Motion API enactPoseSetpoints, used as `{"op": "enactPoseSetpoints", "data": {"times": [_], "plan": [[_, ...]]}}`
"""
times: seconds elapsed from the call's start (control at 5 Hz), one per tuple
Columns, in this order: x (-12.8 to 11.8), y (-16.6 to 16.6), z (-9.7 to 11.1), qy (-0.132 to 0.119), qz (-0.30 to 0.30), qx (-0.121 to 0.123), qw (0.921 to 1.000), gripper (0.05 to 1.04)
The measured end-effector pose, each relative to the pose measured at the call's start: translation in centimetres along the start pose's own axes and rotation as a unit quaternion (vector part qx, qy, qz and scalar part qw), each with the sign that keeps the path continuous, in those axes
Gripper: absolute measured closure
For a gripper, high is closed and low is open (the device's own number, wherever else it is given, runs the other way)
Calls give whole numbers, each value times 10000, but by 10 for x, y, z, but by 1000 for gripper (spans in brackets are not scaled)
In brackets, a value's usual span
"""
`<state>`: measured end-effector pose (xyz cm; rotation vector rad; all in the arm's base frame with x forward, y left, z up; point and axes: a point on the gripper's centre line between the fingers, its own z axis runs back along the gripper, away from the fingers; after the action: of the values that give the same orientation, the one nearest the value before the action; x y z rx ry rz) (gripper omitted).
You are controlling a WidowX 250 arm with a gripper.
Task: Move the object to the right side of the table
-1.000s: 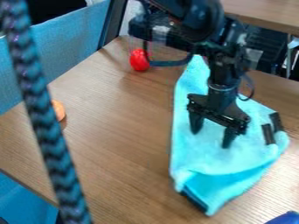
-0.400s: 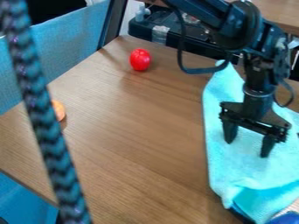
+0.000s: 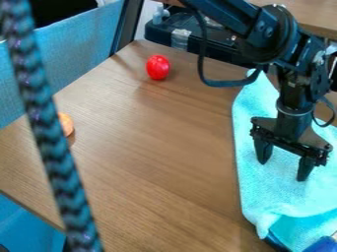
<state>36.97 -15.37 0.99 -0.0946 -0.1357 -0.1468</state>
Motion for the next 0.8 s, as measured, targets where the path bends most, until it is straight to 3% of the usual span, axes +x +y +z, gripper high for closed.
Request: {"op": "enactPoseSetpoints", "data": {"times": [0.2,0.8], "plan": [[-9,19,2,-26,-52,147,9999,83],[-35,103,13,97,467,222,9986,83]]}}
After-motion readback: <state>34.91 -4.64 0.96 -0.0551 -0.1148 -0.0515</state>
